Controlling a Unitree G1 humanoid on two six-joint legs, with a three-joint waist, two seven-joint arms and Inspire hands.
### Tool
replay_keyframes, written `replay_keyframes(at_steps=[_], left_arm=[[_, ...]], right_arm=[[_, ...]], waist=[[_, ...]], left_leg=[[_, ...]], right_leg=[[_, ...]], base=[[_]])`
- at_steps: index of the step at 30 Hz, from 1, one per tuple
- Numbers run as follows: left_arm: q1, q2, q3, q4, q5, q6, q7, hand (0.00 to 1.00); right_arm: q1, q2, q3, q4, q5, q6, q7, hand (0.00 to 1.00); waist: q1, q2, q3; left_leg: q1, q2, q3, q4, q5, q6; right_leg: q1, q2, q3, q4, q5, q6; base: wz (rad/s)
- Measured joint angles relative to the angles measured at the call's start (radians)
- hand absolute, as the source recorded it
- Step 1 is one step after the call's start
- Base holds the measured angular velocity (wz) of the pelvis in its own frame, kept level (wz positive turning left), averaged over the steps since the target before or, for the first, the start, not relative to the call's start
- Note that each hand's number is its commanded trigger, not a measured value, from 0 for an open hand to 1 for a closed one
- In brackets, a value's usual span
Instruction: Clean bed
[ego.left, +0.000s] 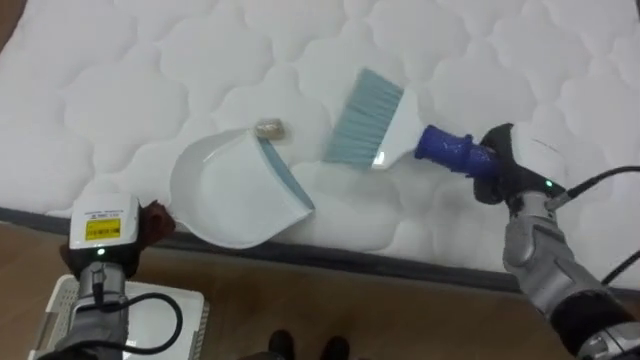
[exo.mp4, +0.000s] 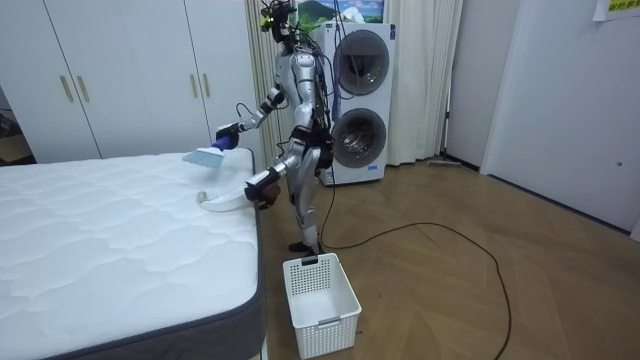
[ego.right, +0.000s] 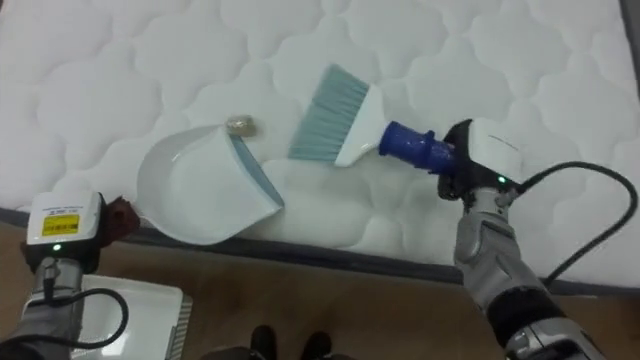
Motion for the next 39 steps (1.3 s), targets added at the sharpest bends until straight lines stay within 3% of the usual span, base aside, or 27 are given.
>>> replay_keyframes(at_steps=[8,9,10,11,15,18,23,32,35,37,39], left_arm=[[0.025,0.014,0.000,-0.001,0.005,0.012,-0.003,1.00],[0.035,0.014,0.000,-0.001,0.005,0.014,-0.003,1.00],[0.048,0.016,0.000,-0.001,0.007,0.015,-0.003,1.00],[0.053,0.016,0.000,-0.001,0.007,0.015,-0.003,1.00],[0.070,0.019,0.000,0.001,0.008,0.022,-0.006,1.00],[0.072,0.022,0.002,0.001,0.013,0.022,-0.006,1.00],[0.071,0.030,0.015,-0.001,0.037,0.021,-0.004,1.00],[0.057,0.029,0.035,-0.004,0.035,0.024,-0.003,1.00],[0.036,0.029,0.034,-0.004,0.036,0.020,-0.001,1.00],[0.018,0.030,0.034,-0.001,0.035,0.020,0.014,1.00],[0.006,0.030,0.034,-0.002,0.035,0.020,0.025,1.00]], right_arm=[[0.015,0.000,0.000,0.039,0.053,0.001,-0.005,1.00],[0.029,0.000,0.000,0.039,0.053,0.000,-0.006,1.00],[0.047,0.000,0.000,0.044,0.052,0.000,-0.011,1.00],[0.054,0.000,0.001,0.048,0.052,0.000,-0.012,1.00],[0.083,0.000,0.001,0.073,0.052,0.024,-0.013,1.00],[0.081,0.000,0.001,0.091,0.048,0.034,-0.013,1.00],[0.070,0.000,0.001,0.093,-0.003,0.040,-0.013,1.00],[-0.074,-0.016,0.031,0.131,-0.125,0.087,-0.013,1.00],[-0.117,-0.036,0.069,0.180,-0.153,0.089,-0.012,1.00],[-0.164,-0.049,0.107,0.231,-0.156,0.088,-0.011,1.00],[-0.203,-0.054,0.124,0.262,-0.157,0.099,-0.011,1.00]], waist=[[-0.019,-0.010,-0.0072],[-0.019,-0.011,-0.0121],[-0.018,-0.012,-0.0221],[-0.017,-0.012,-0.0254],[-0.001,-0.011,-0.0294],[0.021,-0.011,-0.0297],[0.024,-0.010,-0.0298],[0.042,-0.019,-0.0254],[0.065,-0.031,-0.0187],[0.073,-0.041,-0.0084],[0.074,-0.047,-0.0055]], left_leg=[[0.029,0.010,0.006,0.021,-0.010,-0.005],[0.044,0.013,0.005,0.022,-0.012,-0.007],[0.056,0.017,0.003,0.020,-0.016,-0.009],[0.063,0.020,0.003,0.020,-0.019,-0.011],[0.092,0.037,0.004,0.023,-0.032,-0.019],[0.102,0.046,0.026,0.020,-0.035,-0.023],[0.083,0.046,0.028,0.020,-0.034,-0.029],[0.026,0.048,0.027,0.032,-0.029,-0.038],[0.018,0.048,0.027,0.033,-0.029,-0.038],[0.001,0.047,0.018,0.031,-0.029,-0.038],[-0.023,0.046,0.008,0.033,-0.029,-0.038]], right_leg=[[0.033,0.008,0.011,0.005,-0.005,-0.004],[0.051,0.012,0.011,-0.003,-0.005,-0.004],[0.068,0.021,0.015,-0.018,-0.003,-0.004],[0.078,0.027,0.016,-0.027,0.000,-0.004],[0.119,0.047,0.019,-0.058,0.012,-0.011],[0.119,0.055,0.040,-0.057,0.015,-0.014],[0.091,0.052,0.041,-0.036,0.009,-0.024],[0.032,0.051,0.034,-0.024,0.006,-0.036],[0.024,0.050,0.034,-0.022,0.006,-0.036],[0.013,0.050,0.025,-0.025,0.006,-0.036],[-0.003,0.049,0.015,-0.026,0.006,-0.036]], base=[[-0.02],[-0.05],[-0.05],[-0.08],[-0.13],[-0.19],[-0.03],[0.01],[0.01],[0.09],[0.14]])
